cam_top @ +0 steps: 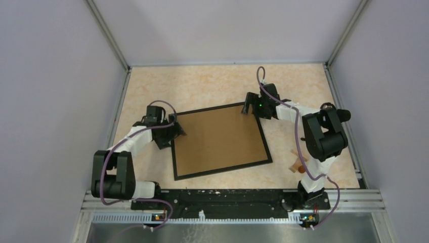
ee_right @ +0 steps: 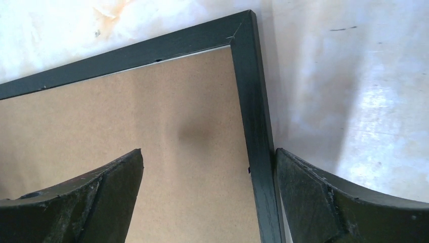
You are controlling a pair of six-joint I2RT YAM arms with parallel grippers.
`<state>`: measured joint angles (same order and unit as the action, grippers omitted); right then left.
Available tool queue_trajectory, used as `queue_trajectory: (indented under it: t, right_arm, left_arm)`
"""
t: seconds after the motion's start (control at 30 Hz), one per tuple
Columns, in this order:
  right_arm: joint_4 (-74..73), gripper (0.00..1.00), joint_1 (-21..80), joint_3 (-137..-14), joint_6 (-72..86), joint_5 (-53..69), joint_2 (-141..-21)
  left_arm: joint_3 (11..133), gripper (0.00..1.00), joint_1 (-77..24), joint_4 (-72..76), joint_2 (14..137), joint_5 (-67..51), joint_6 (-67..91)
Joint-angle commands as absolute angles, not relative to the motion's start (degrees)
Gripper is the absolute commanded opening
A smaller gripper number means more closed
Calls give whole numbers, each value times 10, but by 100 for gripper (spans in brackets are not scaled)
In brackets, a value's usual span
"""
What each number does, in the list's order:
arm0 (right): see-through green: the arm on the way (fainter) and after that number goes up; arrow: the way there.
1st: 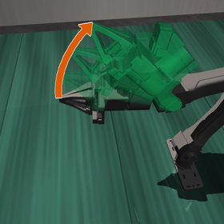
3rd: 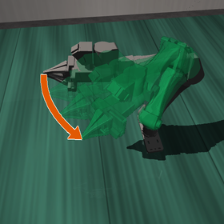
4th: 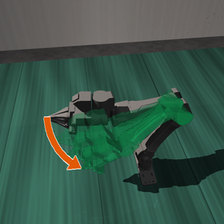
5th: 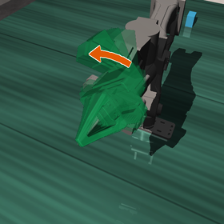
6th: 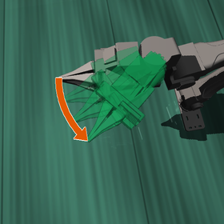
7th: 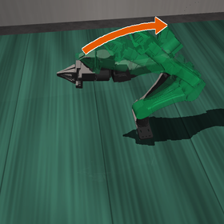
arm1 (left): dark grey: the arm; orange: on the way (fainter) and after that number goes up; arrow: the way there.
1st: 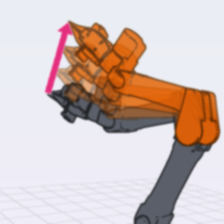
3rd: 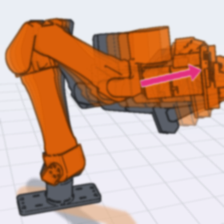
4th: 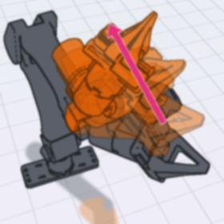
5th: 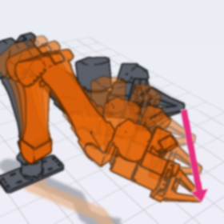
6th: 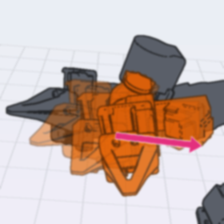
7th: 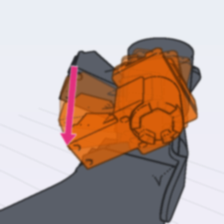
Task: Put the photo into the frame
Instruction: Install the photo frame at the center of the board.
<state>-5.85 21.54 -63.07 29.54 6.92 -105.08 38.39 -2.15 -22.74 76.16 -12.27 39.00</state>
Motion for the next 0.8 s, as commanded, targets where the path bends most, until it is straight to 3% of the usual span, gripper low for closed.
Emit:
queue_trajectory:
  t: [0.0, 0.1, 0.27, 0.57, 0.77]
  right_arm:
    - [-138, 99, 224, -626, 297, 50, -1051]
    - [-149, 99, 223, -619, 290, 29, -1038]
    - [-145, 99, 219, -613, 287, 36, -1037]
    - [-137, 99, 215, -608, 286, 48, -1037]
    - [-135, 99, 214, -604, 284, 60, -1038]
  left_arm:
    - [493, 99, -63, -309, 768, -52, 360]
    - [510, 99, -64, -416, 723, 33, 369]
    - [450, 97, -105, -493, 643, -45, 418]
    - [396, 97, -216, -522, 607, -45, 514]
    - [345, 97, -228, -461, 607, -74, 533]
